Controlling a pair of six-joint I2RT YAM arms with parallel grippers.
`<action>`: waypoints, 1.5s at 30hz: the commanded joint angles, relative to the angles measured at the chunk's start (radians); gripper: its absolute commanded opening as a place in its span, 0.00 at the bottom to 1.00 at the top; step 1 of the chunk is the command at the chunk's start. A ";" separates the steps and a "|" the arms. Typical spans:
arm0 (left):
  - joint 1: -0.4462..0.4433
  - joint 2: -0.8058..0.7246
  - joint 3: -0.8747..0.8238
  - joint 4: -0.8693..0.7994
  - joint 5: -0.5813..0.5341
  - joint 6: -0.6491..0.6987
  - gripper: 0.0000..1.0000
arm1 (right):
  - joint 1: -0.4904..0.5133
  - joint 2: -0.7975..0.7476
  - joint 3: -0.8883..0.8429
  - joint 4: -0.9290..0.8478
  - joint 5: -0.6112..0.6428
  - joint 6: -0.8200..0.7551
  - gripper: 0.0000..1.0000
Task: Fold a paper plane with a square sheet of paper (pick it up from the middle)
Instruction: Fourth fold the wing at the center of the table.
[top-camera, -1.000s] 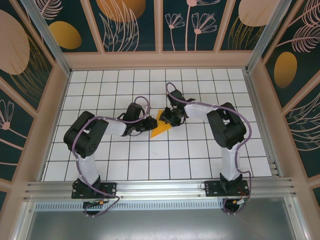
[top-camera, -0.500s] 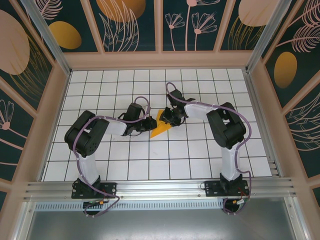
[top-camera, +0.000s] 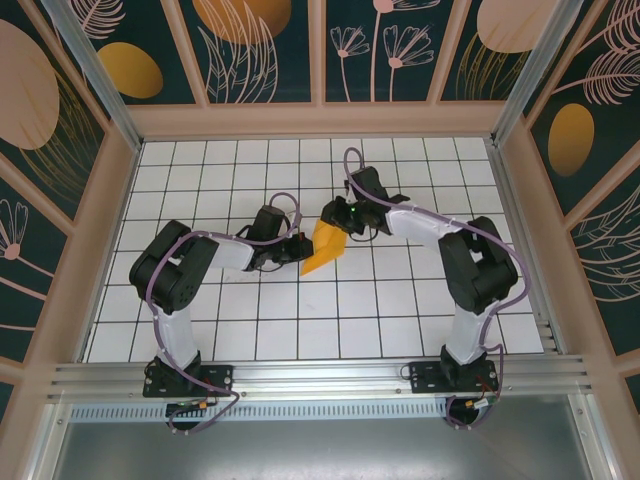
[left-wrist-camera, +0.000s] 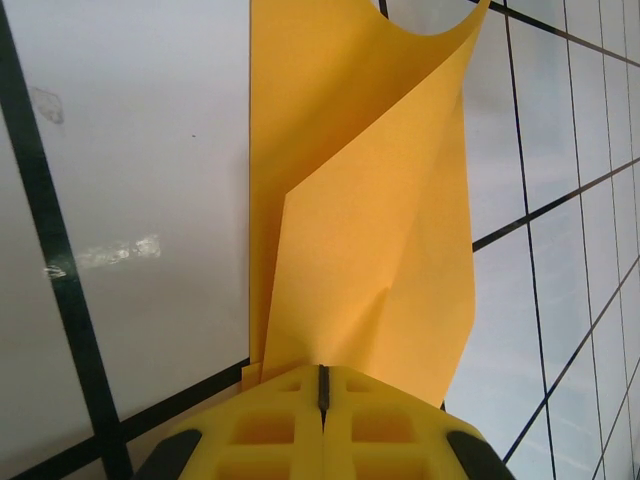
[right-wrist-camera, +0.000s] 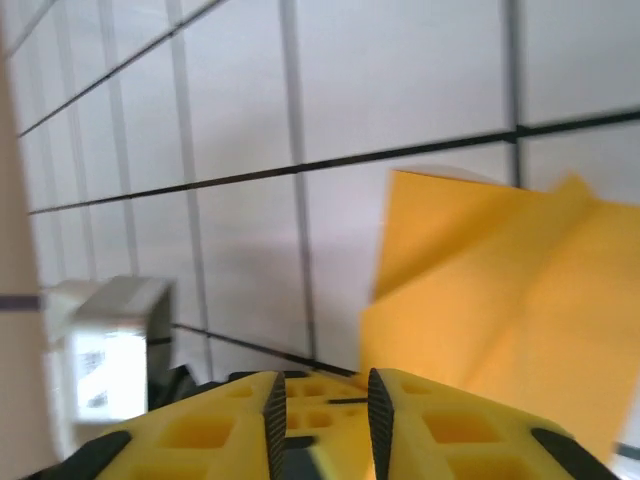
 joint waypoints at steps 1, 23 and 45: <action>0.000 0.050 -0.004 -0.115 -0.033 0.030 0.03 | 0.003 0.038 -0.049 0.094 -0.104 -0.037 0.18; 0.000 0.063 0.012 -0.169 -0.052 0.050 0.00 | -0.027 0.196 -0.097 0.089 -0.134 -0.154 0.00; 0.001 0.095 0.030 -0.244 -0.070 0.101 0.00 | -0.050 0.236 -0.027 0.130 -0.189 -0.205 0.01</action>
